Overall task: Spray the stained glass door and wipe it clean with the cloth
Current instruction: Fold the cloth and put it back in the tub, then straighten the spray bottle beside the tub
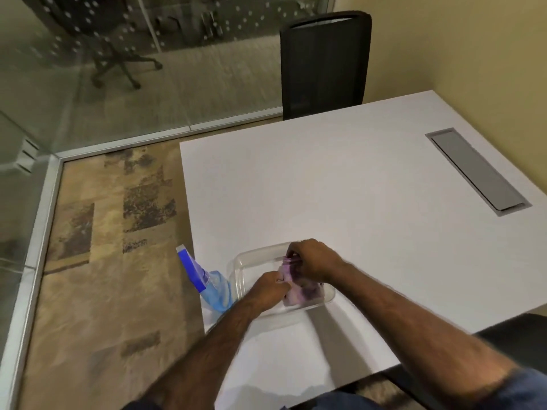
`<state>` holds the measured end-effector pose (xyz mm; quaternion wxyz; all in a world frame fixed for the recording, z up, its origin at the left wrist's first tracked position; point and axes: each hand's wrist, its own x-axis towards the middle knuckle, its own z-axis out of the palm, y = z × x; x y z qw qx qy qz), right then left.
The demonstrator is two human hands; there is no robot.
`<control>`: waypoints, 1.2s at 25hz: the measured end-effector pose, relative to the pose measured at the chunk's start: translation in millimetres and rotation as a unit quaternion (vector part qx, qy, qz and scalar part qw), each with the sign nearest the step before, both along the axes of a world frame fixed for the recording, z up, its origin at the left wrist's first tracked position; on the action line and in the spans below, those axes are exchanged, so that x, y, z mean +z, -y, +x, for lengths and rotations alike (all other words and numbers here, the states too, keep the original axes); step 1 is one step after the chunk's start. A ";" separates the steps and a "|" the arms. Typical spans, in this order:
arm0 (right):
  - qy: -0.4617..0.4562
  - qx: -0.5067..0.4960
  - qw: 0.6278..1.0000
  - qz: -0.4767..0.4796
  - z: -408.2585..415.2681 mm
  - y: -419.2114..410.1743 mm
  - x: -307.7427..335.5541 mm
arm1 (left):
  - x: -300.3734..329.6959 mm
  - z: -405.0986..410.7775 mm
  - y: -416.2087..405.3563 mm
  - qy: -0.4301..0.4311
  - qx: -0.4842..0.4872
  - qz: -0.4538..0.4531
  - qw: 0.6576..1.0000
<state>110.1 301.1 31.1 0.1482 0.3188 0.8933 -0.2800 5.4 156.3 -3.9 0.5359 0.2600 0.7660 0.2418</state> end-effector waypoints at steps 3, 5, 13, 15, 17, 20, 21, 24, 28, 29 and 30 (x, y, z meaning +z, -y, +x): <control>0.030 0.059 0.997 0.028 -4.6 3.4 -9.1 | -6.7 -3.1 -0.8 0.009 0.003 -0.021 1.000; 0.026 0.078 0.996 0.043 -2.9 4.4 -11.8 | -5.6 -2.9 0.9 -0.005 0.016 -0.019 1.000; -0.111 0.006 0.993 0.040 15.2 24.5 -0.5 | 53.1 9.7 49.6 -0.041 0.094 0.096 0.990; -0.157 -0.009 0.987 0.022 13.8 39.2 7.6 | 68.5 9.9 74.9 -0.042 0.121 0.126 0.984; -0.191 -0.006 0.982 -0.007 7.4 57.3 18.0 | 81.6 7.5 102.5 -0.037 0.152 0.147 0.977; -0.215 0.008 0.974 -0.075 -13.6 88.9 31.5 | 94.3 0.7 146.2 -0.111 0.194 0.156 0.962; -0.214 0.014 0.973 -0.088 -21.9 98.4 33.1 | 97.4 -3.4 157.4 -0.156 0.210 0.148 0.954; -0.201 0.023 0.971 -0.124 -47.5 120.7 36.6 | 104.9 -20.8 169.9 -0.243 0.276 0.143 0.919; -0.194 0.004 0.967 -0.167 -74.8 142.4 36.9 | 111.7 -48.5 152.8 -0.251 0.262 0.133 0.922; -0.199 -0.004 0.965 -0.171 -78.7 146.6 36.6 | 111.1 -52.7 146.7 -0.248 0.250 0.140 0.925; -0.207 -0.011 0.963 -0.171 -81.7 149.5 35.9 | 110.4 -55.9 141.3 -0.248 0.239 0.145 0.927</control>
